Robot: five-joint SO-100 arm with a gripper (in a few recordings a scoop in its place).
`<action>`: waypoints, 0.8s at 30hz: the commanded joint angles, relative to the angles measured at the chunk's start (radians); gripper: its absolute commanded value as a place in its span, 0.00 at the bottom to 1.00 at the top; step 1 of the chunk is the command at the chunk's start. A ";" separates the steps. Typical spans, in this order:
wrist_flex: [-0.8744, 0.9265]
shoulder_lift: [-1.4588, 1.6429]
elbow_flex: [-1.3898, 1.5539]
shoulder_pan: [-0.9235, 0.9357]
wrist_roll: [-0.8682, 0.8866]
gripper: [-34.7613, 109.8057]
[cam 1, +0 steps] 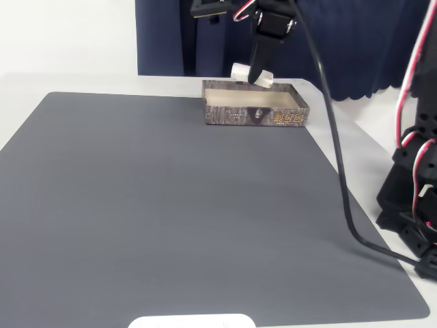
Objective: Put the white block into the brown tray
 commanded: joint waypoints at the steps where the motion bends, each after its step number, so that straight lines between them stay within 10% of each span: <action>1: 0.041 -0.081 -0.160 0.034 -0.069 0.24; 24: 0.170 -0.336 -0.456 0.074 -0.354 0.24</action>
